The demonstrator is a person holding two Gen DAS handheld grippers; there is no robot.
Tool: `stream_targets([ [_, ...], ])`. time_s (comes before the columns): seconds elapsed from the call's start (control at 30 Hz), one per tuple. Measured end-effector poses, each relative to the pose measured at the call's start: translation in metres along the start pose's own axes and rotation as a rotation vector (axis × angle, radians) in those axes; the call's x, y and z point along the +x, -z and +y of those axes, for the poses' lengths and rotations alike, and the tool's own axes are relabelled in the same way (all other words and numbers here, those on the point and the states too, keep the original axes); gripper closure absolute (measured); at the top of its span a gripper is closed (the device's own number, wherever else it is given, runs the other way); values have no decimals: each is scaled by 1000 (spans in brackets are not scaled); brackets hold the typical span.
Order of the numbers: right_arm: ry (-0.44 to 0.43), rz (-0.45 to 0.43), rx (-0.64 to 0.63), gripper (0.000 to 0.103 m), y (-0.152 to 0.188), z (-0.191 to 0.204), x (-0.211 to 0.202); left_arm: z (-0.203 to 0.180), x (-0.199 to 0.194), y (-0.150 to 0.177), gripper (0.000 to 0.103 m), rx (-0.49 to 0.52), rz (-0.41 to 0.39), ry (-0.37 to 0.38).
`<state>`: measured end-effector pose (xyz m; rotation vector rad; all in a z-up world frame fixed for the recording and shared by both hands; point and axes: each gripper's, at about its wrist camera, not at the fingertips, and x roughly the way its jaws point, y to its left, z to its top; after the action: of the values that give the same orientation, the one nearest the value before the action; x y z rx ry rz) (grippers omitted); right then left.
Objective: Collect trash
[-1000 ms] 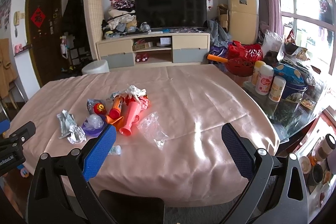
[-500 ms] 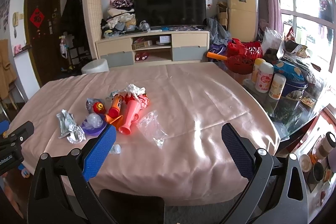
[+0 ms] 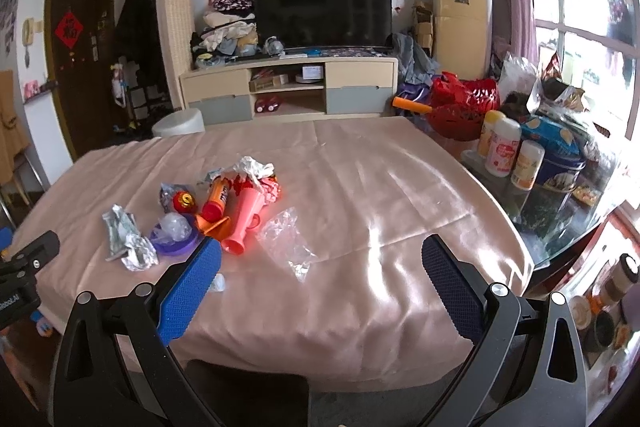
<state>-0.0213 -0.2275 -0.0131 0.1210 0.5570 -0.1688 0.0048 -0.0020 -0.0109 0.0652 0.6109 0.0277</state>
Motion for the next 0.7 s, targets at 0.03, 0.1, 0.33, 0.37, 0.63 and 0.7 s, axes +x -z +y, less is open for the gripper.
stream_targets([
  [0.03,-5,2,0,3,0,0,0,1,2,1,8,2,3,-4],
  [0.1,-27,14,11,3,0,1,1,4,6,2,8,7,13,-11],
  [0.33,-93,106,9,3,7,13,19,24,25,12,8,5,85,-42],
  [0.37,-93,114,3,3,8,15,22,28,27,14,8,-1,100,-49],
  [0.63,-138,187,-44,3,27,47,45,46,43,21,8,30,158,-84],
  [0.7,-171,200,-73,3,33,64,53,51,48,19,8,30,161,-105],
])
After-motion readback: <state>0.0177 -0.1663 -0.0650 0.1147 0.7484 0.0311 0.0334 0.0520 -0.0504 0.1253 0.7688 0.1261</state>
